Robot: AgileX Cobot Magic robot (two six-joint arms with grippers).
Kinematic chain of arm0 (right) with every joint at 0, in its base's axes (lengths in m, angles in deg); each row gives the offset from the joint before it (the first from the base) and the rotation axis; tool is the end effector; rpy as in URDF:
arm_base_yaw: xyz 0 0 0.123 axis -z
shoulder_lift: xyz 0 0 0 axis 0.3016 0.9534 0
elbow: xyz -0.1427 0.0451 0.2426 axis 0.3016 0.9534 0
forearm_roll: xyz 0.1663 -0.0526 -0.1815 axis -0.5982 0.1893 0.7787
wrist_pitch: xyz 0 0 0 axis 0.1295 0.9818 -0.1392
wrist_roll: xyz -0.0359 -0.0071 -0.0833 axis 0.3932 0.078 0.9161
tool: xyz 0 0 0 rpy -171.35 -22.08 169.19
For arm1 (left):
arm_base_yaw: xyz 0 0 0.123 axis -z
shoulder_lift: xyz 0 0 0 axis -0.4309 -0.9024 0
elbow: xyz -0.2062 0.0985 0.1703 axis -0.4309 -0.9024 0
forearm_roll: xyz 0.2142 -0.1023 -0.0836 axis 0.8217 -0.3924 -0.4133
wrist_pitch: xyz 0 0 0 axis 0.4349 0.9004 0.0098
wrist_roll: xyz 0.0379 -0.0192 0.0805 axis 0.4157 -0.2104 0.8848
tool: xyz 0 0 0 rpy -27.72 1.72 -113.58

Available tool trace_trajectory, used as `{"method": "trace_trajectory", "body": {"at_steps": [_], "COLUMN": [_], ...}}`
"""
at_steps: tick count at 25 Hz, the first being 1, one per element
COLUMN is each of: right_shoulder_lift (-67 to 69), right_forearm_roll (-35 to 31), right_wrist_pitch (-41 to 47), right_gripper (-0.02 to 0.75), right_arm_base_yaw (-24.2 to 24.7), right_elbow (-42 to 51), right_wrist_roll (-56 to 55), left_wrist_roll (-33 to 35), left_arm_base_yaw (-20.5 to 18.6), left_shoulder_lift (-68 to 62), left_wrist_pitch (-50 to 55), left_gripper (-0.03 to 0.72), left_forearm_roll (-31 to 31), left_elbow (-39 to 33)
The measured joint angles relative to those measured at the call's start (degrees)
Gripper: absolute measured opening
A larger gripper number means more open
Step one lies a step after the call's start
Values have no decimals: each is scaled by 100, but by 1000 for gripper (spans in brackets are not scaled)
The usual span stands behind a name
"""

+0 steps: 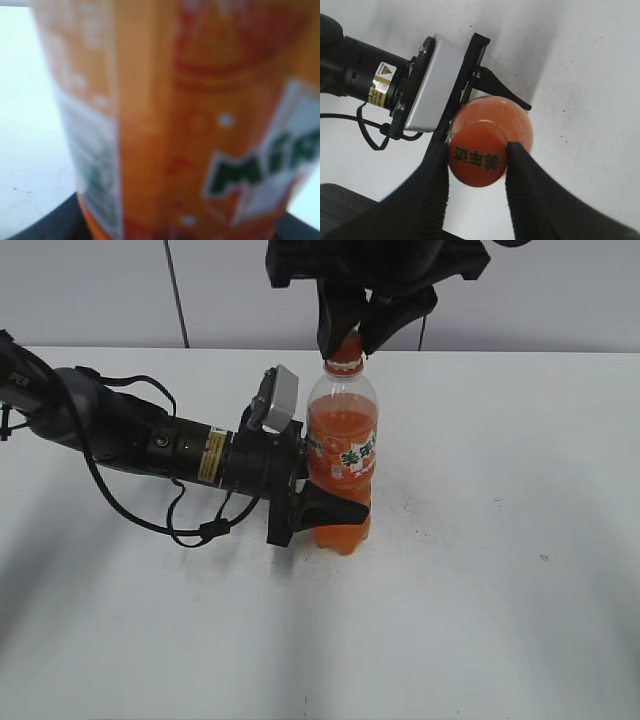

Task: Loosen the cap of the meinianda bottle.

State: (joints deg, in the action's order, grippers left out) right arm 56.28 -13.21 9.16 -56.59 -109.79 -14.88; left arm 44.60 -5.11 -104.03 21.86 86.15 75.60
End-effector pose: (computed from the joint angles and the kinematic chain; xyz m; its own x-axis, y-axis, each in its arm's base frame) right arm 0.3130 0.2545 0.3305 -0.8558 -0.3597 -0.3718 -0.4241 0.8994 0.1061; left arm 0.3619 -0.2224 0.0887 -0.0506 0.3102 -0.9493 0.9981 -0.0185 -0.0592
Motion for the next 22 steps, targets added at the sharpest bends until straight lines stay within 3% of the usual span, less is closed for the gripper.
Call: {"method": "trace_trajectory", "body": {"at_steps": [10, 22], "right_shoulder_lift": [0, 0], "right_forearm_roll": [0, -30], "right_wrist_pitch": [1, 18], "right_gripper": [263, 262], "right_arm_base_yaw": [0, 0], "right_elbow": [0, 0], "right_wrist_roll": [2617, 4278], "left_wrist_roll": [-18, -19], "left_arm_base_yaw": [0, 0], "left_shoulder_lift": [0, 0], "left_wrist_pitch": [-5, -11], "left_gripper": [401, 401], "left_forearm_roll": [42, 53], "left_elbow": [0, 0]}}
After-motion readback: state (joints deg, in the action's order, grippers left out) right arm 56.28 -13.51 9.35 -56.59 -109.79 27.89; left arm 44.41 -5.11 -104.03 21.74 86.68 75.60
